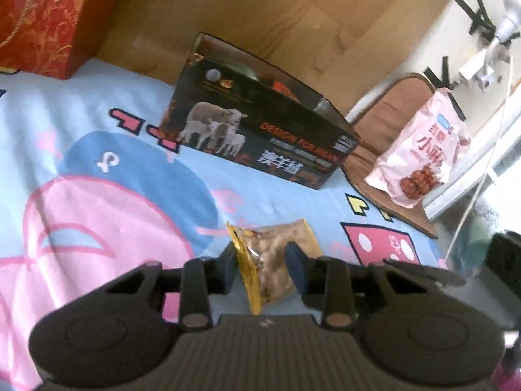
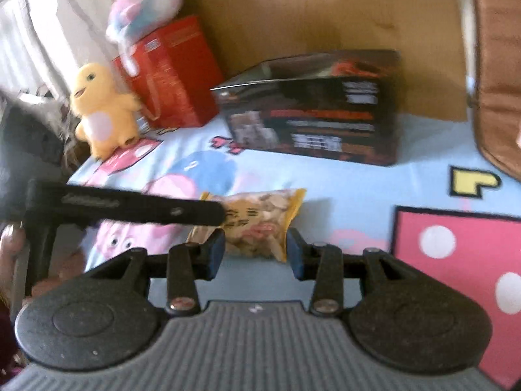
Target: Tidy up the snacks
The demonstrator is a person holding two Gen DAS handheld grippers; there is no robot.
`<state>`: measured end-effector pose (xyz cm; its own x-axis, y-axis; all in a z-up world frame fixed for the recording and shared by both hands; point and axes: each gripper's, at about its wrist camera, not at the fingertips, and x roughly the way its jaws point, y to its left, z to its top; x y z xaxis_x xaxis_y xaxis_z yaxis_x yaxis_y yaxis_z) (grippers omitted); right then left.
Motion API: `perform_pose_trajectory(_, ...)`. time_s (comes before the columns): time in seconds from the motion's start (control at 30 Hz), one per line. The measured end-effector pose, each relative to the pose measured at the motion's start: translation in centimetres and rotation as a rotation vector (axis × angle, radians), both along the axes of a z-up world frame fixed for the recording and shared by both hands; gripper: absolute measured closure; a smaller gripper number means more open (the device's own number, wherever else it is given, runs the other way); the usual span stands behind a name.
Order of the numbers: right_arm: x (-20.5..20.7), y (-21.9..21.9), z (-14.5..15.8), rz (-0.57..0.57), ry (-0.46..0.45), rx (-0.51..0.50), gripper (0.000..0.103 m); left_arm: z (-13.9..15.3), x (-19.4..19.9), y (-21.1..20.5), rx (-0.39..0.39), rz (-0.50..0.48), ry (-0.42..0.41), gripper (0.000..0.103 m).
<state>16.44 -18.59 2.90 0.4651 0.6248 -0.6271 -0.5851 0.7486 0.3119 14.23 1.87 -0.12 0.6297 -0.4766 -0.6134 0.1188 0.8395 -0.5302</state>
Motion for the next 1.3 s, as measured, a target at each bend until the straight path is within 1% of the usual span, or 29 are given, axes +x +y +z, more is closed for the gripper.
perform_pose_trajectory(0.07, -0.7, 0.8, 0.0, 0.006, -0.03, -0.025, 0.06, 0.4, -0.1, 0.0, 0.017, 0.002, -0.012, 0.075)
perform_pose_trajectory(0.13, -0.6, 1.4, 0.3, -0.018, -0.05, -0.054, 0.074, 1.7, 0.0, -0.2, 0.033, -0.003, -0.043, 0.076)
perform_pose_trajectory(0.17, -0.6, 1.4, 0.7, -0.027, -0.056, -0.043, 0.075, 2.4, 0.3, -0.2, 0.037, -0.009, -0.063, 0.076)
perform_pose_trajectory(0.23, -0.2, 0.9, 1.7, -0.049, -0.077, -0.013, 0.075, 4.7, 1.0, -0.2, 0.043, -0.024, -0.12, 0.076)
perform_pose_trajectory(0.37, 1.6, 0.7, 5.1, -0.091, -0.176, 0.033, 0.075, 9.2, 4.1, -1.1, 0.088, -0.04, -0.225, 0.076)
perform_pose_trajectory(0.43, 3.4, 0.8, 6.8, -0.128, -0.226, 0.036, 0.074, 10.9, 6.8, -2.0, 0.122, -0.043, -0.268, 0.068)
perform_pose_trajectory(0.47, 4.3, 0.9, 7.5, -0.147, -0.242, 0.041, 0.074, 11.3, 8.3, -2.3, 0.135, -0.04, -0.269, 0.053)
perform_pose_trajectory(0.5, 5.7, 1.0, 8.1, -0.169, -0.247, 0.049, 0.07, 11.3, 9.9, -2.7, 0.158, -0.027, -0.262, 0.048)
perform_pose_trajectory(0.53, 7.2, 1.3, 8.3, -0.188, -0.246, 0.044, 0.066, 11.0, 11.3, -3.0, 0.195, 0.003, -0.251, 0.051)
perform_pose_trajectory(0.57, 8.4, 1.6, 8.2, -0.202, -0.244, 0.019, 0.064, 10.6, 12.0, -3.1, 0.232, 0.037, -0.241, 0.054)
perform_pose_trajectory(0.6, 9.3, 1.7, 7.9, -0.231, -0.246, -0.013, 0.064, 10.2, 12.3, -2.9, 0.257, 0.068, -0.229, 0.055)
perform_pose_trajectory(0.63, 9.7, 1.4, 7.4, -0.261, -0.239, -0.039, 0.063, 9.8, 11.9, -2.4, 0.243, 0.08, -0.221, 0.055)
perform_pose_trajectory(0.67, 9.4, 0.8, 7.0, -0.266, -0.226, -0.035, 0.063, 9.5, 11.2, -1.8, 0.206, 0.072, -0.226, 0.055)
perform_pose_trajectory(0.7, 8.4, -0.1, 6.5, -0.251, -0.214, -0.003, 0.063, 9.0, 10.1, -1.4, 0.181, 0.059, -0.228, 0.055)
perform_pose_trajectory(0.77, 6.0, -1.9, 5.7, -0.224, -0.207, 0.018, 0.063, 8.3, 7.9, -1.3, 0.186, 0.039, -0.223, 0.055)
perform_pose_trajectory(0.87, 1.8, -3.8, 4.2, -0.198, -0.203, -0.011, 0.063, 7.0, 4.5, -2.0, 0.192, -0.02, -0.189, 0.055)
perform_pose_trajectory(0.97, -2.1, -5.5, 3.1, -0.172, -0.169, 0.003, 0.063, 5.3, 0.7, -3.6, 0.203, -0.091, -0.153, 0.055)
perform_pose_trajectory(1.07, -6.0, -7.2, 2.1, -0.173, -0.134, 0.027, 0.062, 3.6, -2.5, -4.8, 0.185, -0.15, -0.113, 0.055)
perform_pose_trajectory(1.1, -6.7, -7.3, 1.8, -0.17, -0.122, 0.03, 0.061, 3.2, -3.5, -5.3, 0.185, -0.165, -0.106, 0.055)
perform_pose_trajectory(1.2, -9.1, -7.9, 1.0, -0.17, -0.106, 0.022, 0.055, 2.8, -5.4, -6.2, 0.224, -0.164, -0.124, 0.055)
perform_pose_trajectory(1.3, -10.9, -7.7, 0.5, -0.178, -0.095, 0.033, 0.052, 2.8, -6.2, -6.9, 0.236, -0.162, -0.122, 0.053)
